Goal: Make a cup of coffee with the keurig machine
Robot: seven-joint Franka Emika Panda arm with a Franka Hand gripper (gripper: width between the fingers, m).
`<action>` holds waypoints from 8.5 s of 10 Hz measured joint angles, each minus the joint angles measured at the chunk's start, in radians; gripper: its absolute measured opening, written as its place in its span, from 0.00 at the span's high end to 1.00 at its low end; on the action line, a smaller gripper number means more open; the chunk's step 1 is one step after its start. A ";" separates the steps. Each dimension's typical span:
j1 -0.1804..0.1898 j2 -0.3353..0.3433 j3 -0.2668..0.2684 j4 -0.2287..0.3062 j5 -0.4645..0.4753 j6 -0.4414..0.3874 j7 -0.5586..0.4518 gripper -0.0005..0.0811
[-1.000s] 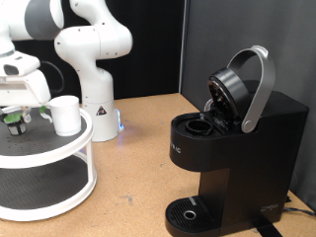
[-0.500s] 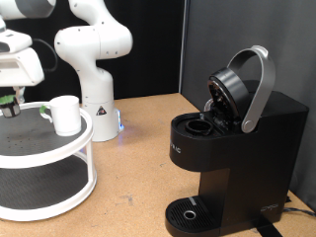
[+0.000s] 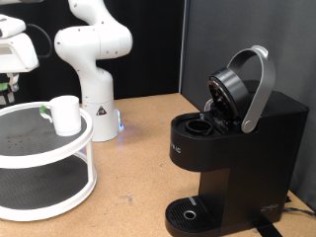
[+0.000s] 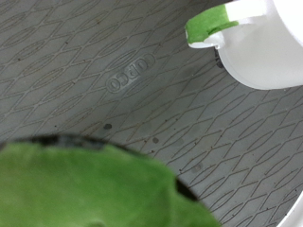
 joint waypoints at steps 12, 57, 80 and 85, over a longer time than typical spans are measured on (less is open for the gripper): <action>0.096 0.050 0.020 0.001 0.556 0.021 0.417 0.43; 0.333 0.331 0.322 0.213 1.001 0.142 1.102 0.43; 0.354 0.500 0.412 0.173 1.028 0.277 1.073 0.43; 0.354 0.514 0.419 0.173 1.061 0.291 1.049 0.20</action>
